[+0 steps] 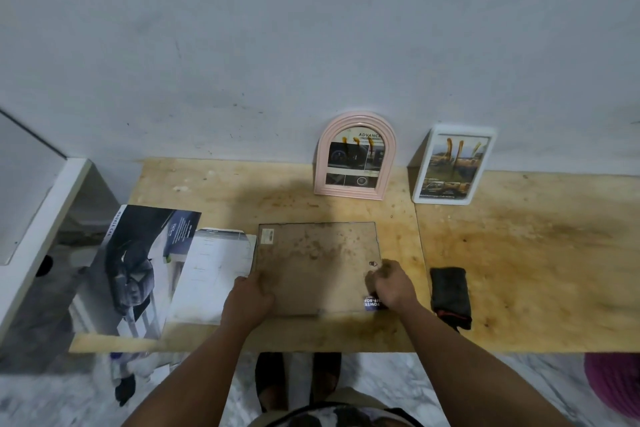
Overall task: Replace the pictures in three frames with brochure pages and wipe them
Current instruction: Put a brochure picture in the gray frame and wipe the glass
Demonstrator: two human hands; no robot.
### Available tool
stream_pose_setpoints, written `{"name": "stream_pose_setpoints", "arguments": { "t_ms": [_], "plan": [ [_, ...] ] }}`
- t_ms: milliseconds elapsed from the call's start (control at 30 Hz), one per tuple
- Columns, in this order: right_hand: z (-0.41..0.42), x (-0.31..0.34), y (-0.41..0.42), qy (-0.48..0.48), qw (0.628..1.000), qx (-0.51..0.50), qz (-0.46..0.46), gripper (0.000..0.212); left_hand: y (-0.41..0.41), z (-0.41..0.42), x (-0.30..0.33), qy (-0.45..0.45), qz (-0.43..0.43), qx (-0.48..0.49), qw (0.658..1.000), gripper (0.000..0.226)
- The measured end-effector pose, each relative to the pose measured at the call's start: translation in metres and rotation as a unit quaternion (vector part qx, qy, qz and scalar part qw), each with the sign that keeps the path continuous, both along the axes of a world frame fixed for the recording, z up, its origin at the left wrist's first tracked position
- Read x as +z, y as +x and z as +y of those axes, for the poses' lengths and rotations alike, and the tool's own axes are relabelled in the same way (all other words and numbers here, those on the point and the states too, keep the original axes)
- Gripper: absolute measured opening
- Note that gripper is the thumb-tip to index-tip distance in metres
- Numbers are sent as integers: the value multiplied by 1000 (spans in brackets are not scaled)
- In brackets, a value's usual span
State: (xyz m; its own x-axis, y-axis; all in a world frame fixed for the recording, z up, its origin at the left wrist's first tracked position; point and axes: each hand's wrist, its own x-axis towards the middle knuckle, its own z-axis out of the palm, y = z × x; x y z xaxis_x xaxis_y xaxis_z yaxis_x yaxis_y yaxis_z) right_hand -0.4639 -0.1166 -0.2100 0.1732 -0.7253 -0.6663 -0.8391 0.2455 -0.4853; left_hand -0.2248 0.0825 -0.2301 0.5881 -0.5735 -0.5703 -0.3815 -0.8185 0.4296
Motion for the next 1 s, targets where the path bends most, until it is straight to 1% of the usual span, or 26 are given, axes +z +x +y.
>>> {"name": "stream_pose_setpoints", "arguments": {
  "t_ms": [67,100,233,267,333,400,467,533,567,633,700,800,867,933,1000],
  "plan": [
    [-2,2,-2,18,999,-42,-28,54,4,3,3,-27,35,20,999,59],
    [-4,4,-4,18,998,-57,-37,51,7,5,4,-45,54,30,997,57],
    [-12,17,-9,22,991,-92,-90,43,27,10,18,-96,97,42,990,41],
    [-15,25,-10,35,988,-103,-114,42,34,11,23,-115,111,42,986,40],
    [-24,40,-12,72,975,-130,-165,36,46,11,36,-147,128,30,980,47],
    [-36,52,-15,97,969,-136,-182,27,56,6,48,-157,97,-7,983,50],
    [-49,60,-17,142,955,-138,-220,22,62,-2,59,-186,54,-31,981,43],
    [-58,66,-16,200,925,-172,-275,28,68,-11,67,-227,41,-40,972,31],
    [-62,69,-15,208,914,-194,-289,32,71,-15,71,-240,51,-33,969,25],
    [-70,72,-14,192,906,-221,-304,33,74,-21,80,-256,95,4,962,16],
    [-75,75,-13,184,905,-215,-318,29,73,-27,86,-279,142,56,948,9],
    [-74,76,-13,165,924,-191,-287,28,67,-34,87,-308,216,153,914,21],
    [-70,72,-11,152,928,-194,-281,26,61,-36,84,-310,273,208,886,29],
    [-64,64,-9,150,924,-205,-288,31,53,-37,78,-298,311,252,867,37],
    [-56,54,-8,171,909,-224,-307,36,45,-38,70,-278,330,296,852,39]
  ]
}}
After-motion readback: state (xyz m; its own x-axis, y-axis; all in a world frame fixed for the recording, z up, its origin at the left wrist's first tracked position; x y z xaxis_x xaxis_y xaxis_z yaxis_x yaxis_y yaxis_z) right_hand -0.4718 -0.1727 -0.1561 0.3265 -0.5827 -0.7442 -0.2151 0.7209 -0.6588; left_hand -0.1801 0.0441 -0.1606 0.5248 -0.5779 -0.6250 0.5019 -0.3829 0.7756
